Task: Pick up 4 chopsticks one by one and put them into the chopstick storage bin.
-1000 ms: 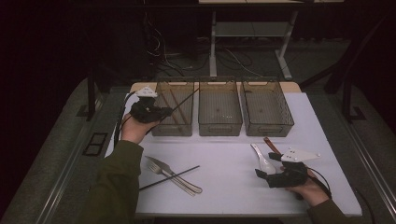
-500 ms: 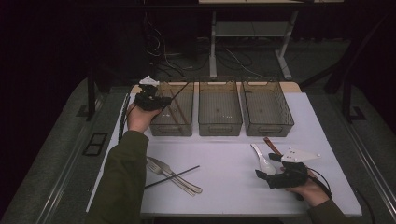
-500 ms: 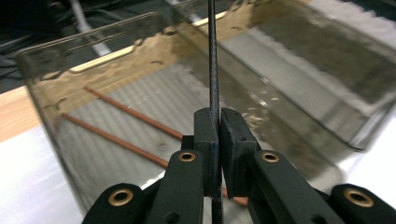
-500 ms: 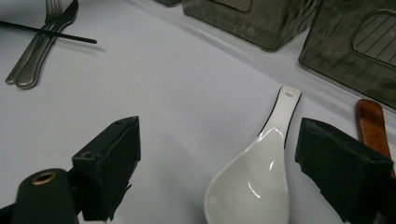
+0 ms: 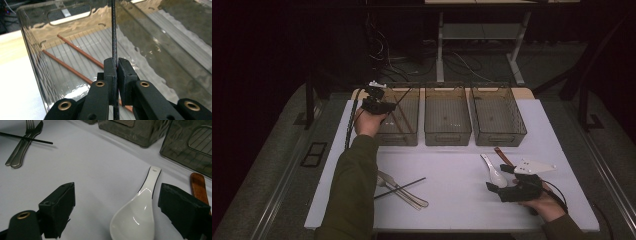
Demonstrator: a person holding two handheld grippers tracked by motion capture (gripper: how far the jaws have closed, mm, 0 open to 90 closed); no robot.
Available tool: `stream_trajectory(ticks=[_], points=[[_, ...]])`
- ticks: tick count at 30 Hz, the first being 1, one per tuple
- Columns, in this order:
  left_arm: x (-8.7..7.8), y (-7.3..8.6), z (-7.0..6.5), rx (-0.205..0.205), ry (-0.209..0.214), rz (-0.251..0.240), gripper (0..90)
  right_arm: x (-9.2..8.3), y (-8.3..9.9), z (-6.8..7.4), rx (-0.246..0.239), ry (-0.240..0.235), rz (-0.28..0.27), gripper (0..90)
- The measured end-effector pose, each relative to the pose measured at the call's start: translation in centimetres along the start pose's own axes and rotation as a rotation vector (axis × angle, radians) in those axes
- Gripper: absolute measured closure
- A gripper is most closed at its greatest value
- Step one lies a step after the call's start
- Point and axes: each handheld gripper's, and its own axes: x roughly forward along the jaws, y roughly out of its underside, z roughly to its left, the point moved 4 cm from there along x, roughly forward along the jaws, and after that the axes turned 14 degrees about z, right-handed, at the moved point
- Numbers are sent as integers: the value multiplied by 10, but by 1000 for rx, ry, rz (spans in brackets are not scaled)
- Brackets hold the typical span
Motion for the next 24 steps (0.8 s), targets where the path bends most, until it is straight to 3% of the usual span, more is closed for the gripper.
stream_trajectory(ticks=[6, 8, 17, 20, 24], points=[[10, 4, 5, -13, -20, 67, 841, 0, 0, 0, 1, -1, -1, 141], [9, 4, 6, -12, -26, 64, 839, 0, 0, 0, 1, -1, -1, 141], [10, 3, 6, -13, -46, 69, 672, 0, 0, 0, 2, -4, -1, 141], [7, 3, 3, -16, -17, 49, 601, -1, 0, 0, 3, -3, -3, 141], [2, 3, -2, 21, 14, 53, 508, -1, 0, 0, 3, -2, -3, 141]])
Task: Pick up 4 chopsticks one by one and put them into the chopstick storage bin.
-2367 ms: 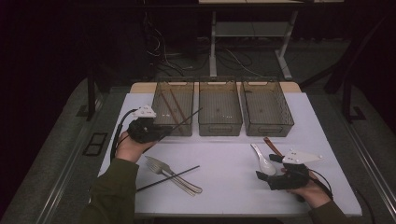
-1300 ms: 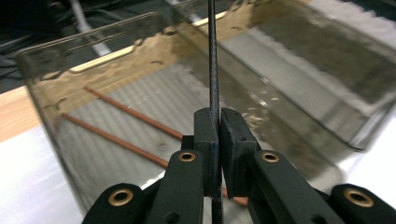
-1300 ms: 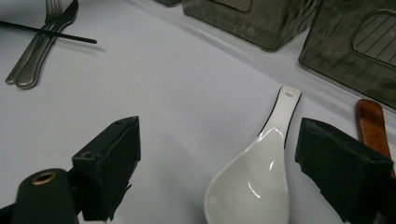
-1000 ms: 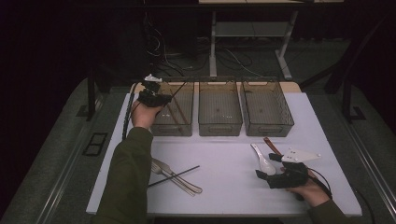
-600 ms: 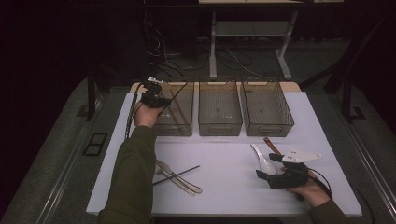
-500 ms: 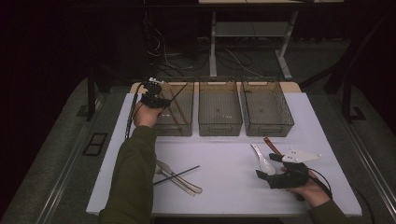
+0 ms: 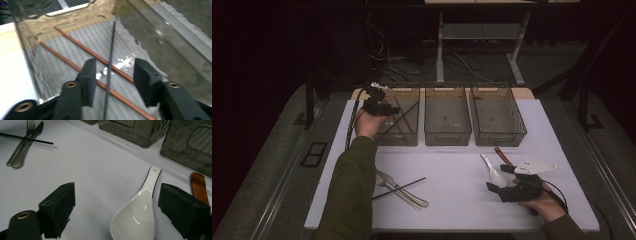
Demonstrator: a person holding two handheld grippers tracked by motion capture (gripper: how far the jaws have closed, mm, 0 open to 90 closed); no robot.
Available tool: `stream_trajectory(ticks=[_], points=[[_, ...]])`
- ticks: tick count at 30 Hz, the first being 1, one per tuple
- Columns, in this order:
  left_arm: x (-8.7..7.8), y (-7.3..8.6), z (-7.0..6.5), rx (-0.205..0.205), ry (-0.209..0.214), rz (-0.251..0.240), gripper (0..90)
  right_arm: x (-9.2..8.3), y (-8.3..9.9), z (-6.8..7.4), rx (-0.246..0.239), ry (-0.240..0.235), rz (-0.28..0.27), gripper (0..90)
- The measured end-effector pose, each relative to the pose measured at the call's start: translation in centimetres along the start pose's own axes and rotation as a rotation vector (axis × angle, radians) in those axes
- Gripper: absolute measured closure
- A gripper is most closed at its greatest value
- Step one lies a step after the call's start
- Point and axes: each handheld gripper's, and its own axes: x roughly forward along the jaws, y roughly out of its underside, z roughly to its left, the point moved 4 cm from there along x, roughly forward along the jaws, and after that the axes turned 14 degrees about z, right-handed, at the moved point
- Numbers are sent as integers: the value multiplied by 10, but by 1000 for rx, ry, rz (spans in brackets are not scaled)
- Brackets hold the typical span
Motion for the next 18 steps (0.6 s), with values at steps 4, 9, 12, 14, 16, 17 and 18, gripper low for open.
stream_trajectory(ticks=[4, 9, 12, 14, 16, 17, 18], points=[[-6, 3, -5, 35, 11, -10, 454, 0, 0, 0, -5, 1, 2, 141], [-15, 5, -13, 95, 23, -23, 417, 0, 0, 0, -4, 1, 2, 141], [-24, 8, -18, 119, 38, -41, 401, 0, 1, 0, -4, 1, 0, 141], [-28, 11, -22, 131, 47, -59, 388, 0, 1, 0, -2, 1, 1, 141], [-32, 14, -26, 151, 53, -65, 375, -1, 1, 0, -1, 1, 2, 141], [-34, 16, -28, 158, 52, -67, 370, -1, 1, 0, -2, 1, 2, 141], [-36, 18, -29, 163, 56, -71, 363, -1, 1, 0, -3, 2, 1, 141]])
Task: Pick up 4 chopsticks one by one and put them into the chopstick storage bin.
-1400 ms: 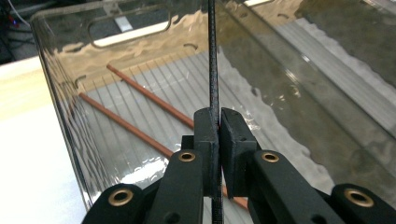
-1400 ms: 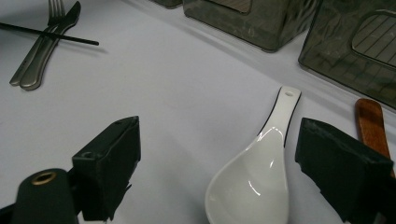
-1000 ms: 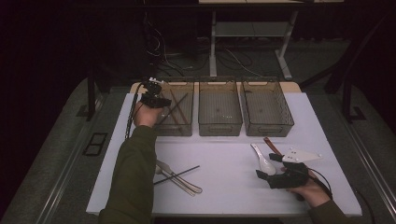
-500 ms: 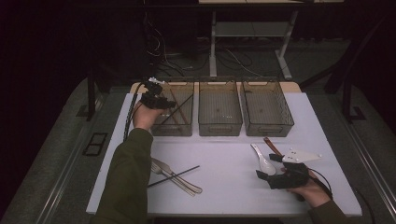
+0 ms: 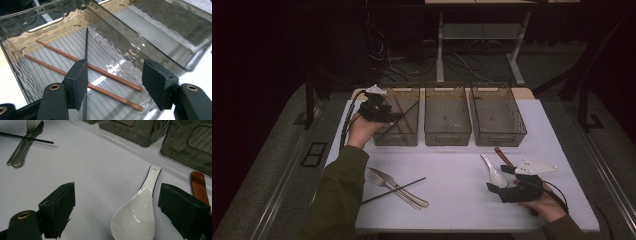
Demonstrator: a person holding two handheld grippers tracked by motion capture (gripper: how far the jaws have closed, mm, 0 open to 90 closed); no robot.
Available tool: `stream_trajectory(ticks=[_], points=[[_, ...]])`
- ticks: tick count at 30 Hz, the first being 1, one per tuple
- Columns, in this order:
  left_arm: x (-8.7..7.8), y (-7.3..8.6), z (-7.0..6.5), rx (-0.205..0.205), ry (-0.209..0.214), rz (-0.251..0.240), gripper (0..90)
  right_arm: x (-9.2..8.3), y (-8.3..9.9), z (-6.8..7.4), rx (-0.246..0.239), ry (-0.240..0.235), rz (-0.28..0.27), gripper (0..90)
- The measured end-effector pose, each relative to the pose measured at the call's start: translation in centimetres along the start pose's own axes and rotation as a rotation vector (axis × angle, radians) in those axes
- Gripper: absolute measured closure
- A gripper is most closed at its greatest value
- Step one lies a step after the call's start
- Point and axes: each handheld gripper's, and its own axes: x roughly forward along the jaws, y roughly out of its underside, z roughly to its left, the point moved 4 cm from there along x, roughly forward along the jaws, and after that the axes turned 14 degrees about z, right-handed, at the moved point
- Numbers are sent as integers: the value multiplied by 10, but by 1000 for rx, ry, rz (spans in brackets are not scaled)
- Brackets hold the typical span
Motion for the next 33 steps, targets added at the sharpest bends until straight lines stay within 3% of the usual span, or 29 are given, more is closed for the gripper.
stream_trajectory(ticks=[9, 16, 26, 33], points=[[-21, 18, -23, 54, 53, -54, 312, 0, 0, 0, 2, 1, 3, 141], [-31, 36, -44, 100, 83, -60, 274, 0, 1, -1, 1, 3, 3, 141], [-39, 59, -71, 151, 95, -70, 253, -1, 2, -2, 8, 7, 1, 141], [-42, 82, -86, 158, 106, -79, 249, -3, 3, -1, 7, 9, -2, 141]])
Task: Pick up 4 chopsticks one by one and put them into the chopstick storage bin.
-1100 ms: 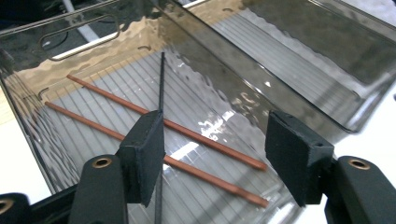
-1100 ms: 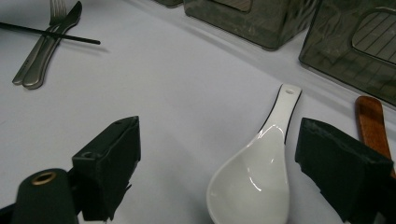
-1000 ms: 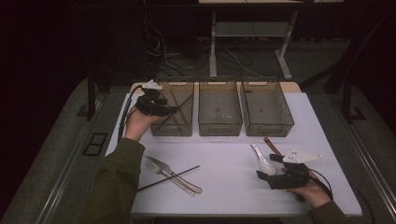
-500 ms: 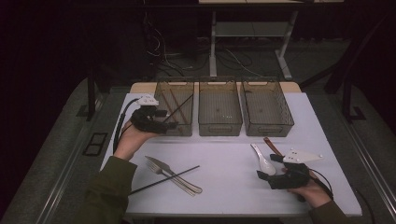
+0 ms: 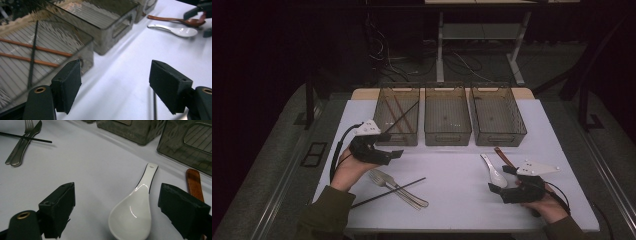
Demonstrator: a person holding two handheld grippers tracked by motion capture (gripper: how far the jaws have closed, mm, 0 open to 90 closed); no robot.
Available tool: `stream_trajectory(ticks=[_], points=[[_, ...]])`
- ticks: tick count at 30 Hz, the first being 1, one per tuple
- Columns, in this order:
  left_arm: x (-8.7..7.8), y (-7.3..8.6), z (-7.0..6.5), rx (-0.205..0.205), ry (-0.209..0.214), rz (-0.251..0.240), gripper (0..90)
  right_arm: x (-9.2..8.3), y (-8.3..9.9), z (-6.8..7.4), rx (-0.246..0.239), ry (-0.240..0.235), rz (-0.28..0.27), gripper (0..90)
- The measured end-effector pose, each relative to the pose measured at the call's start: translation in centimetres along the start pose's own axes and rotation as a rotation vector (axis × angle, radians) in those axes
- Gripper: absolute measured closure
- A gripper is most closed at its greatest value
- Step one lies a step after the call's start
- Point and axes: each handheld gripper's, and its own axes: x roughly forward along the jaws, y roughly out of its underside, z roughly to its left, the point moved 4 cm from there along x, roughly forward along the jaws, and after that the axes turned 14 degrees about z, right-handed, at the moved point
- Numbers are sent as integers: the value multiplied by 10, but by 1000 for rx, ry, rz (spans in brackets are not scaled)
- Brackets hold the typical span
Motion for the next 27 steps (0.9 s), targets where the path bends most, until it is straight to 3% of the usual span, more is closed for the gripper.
stream_trajectory(ticks=[12, 27], points=[[6, 38, -22, -6, 39, 22, 320, 1, 0, 1, -7, -3, 5, 141], [8, 79, -34, -1, 80, 83, 576, 0, 1, 2, -2, -2, 6, 141]])
